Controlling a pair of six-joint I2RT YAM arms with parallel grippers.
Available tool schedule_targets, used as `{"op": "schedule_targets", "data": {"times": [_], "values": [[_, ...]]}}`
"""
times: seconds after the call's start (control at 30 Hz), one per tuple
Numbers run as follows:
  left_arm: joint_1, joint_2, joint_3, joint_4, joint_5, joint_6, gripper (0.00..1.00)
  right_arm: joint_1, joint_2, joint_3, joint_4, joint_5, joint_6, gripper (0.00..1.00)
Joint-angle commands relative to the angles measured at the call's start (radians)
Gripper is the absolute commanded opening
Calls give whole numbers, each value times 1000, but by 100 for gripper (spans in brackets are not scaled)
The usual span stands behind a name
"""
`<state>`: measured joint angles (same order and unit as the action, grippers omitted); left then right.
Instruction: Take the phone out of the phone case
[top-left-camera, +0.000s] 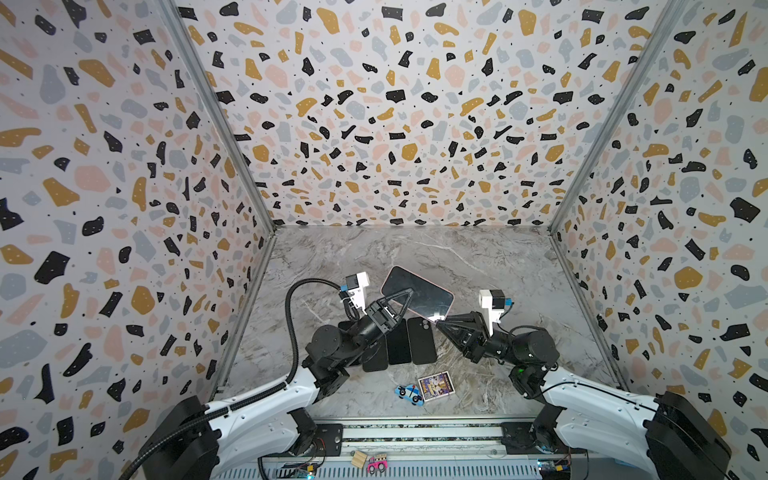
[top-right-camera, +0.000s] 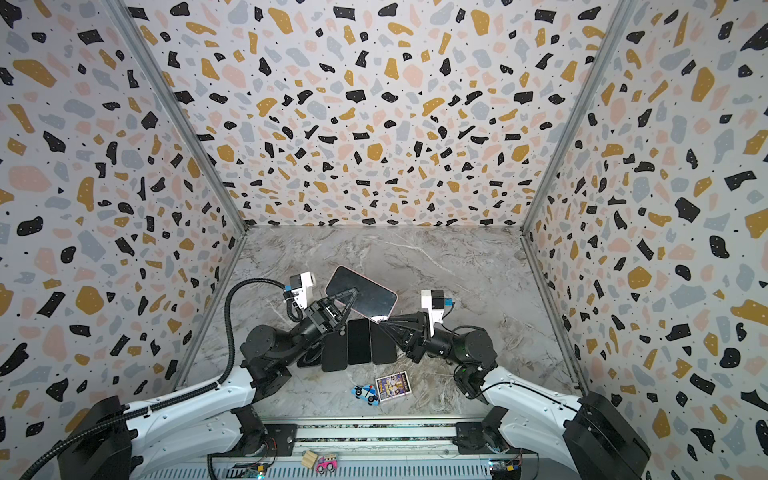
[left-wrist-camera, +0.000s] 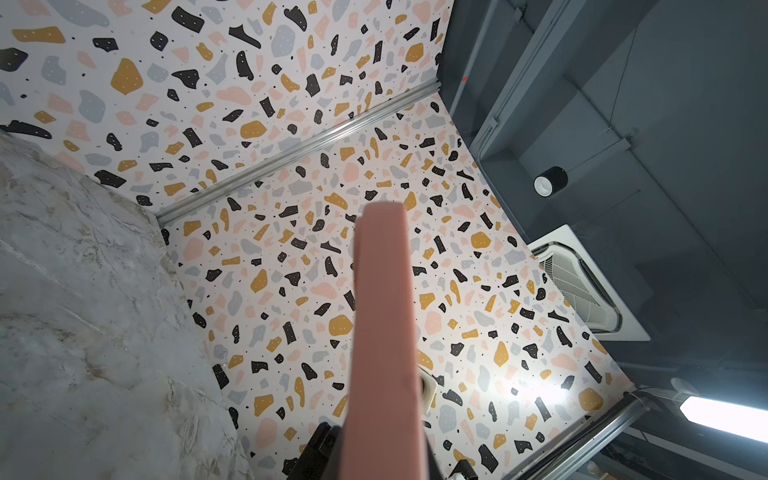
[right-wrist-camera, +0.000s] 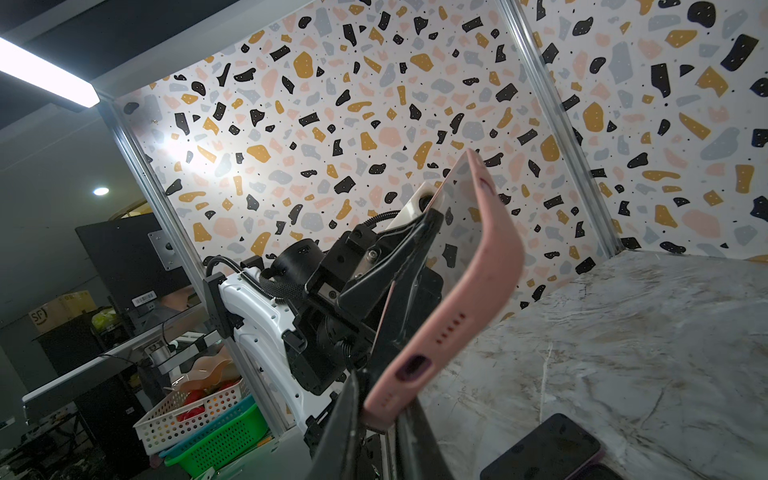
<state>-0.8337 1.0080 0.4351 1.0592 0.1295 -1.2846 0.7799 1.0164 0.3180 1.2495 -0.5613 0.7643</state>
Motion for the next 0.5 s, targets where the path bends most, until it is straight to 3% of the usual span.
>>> {"op": "schedule_targets", "data": {"times": [0.0,0.27,0.47], "values": [[-2,-10,76,-25,25,-23,0,4,-19,8,1,-31,-113,2],[-4,28,102,-97,97,-64,0,7,-86,73,-320,60,-428,0],[-4,24,100,-157,125,-52,0,7,-101,104,-395,142,-594,0]]}}
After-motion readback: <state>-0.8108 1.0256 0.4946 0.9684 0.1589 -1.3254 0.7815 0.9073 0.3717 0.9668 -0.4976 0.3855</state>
